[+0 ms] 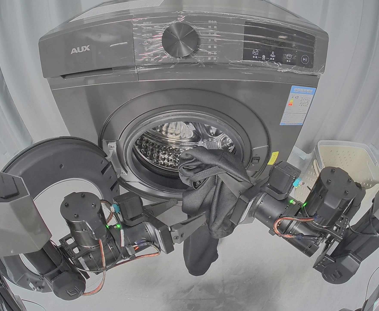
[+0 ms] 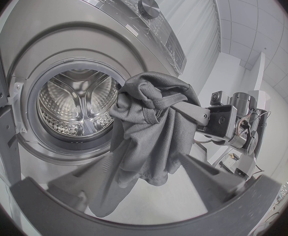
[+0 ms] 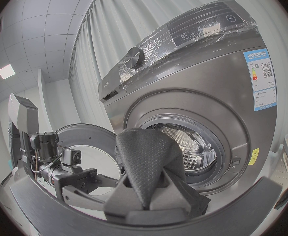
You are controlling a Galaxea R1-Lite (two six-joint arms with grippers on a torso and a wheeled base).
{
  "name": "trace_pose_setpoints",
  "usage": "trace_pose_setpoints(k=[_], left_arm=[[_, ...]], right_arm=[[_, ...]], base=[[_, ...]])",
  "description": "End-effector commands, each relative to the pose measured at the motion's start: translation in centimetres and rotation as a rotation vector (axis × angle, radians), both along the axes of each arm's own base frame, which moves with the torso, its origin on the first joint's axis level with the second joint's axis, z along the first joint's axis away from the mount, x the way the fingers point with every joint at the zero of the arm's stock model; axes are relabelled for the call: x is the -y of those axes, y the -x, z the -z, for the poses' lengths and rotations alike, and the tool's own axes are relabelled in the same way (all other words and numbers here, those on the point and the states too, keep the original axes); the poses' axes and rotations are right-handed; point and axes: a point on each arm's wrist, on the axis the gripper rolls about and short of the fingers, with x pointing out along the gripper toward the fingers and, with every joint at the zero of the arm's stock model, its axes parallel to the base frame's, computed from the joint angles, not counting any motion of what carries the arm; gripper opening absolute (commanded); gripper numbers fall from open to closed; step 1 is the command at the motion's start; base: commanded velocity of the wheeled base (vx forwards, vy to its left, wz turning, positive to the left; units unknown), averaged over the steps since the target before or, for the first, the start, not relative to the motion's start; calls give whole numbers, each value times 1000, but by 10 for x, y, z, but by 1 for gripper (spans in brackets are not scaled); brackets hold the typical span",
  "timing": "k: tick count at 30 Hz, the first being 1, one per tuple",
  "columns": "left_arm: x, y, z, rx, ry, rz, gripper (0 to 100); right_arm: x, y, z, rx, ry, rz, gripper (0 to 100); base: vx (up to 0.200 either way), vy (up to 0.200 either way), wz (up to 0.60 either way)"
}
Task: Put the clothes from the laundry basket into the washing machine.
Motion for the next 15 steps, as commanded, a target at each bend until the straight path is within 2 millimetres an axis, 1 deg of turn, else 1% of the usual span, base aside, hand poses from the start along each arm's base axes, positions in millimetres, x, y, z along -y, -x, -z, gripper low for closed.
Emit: trace_pose_setpoints(k=[1,15], left_arm=[[4,-6,-1,11,12,1,100],[11,-17,-9,47,49,-5,100]], right_arm=[[-2,2,1,-2,3,-10,0],[-2,5,3,-9,9,-18,0]], base=[[0,0,0],[0,0,0]])
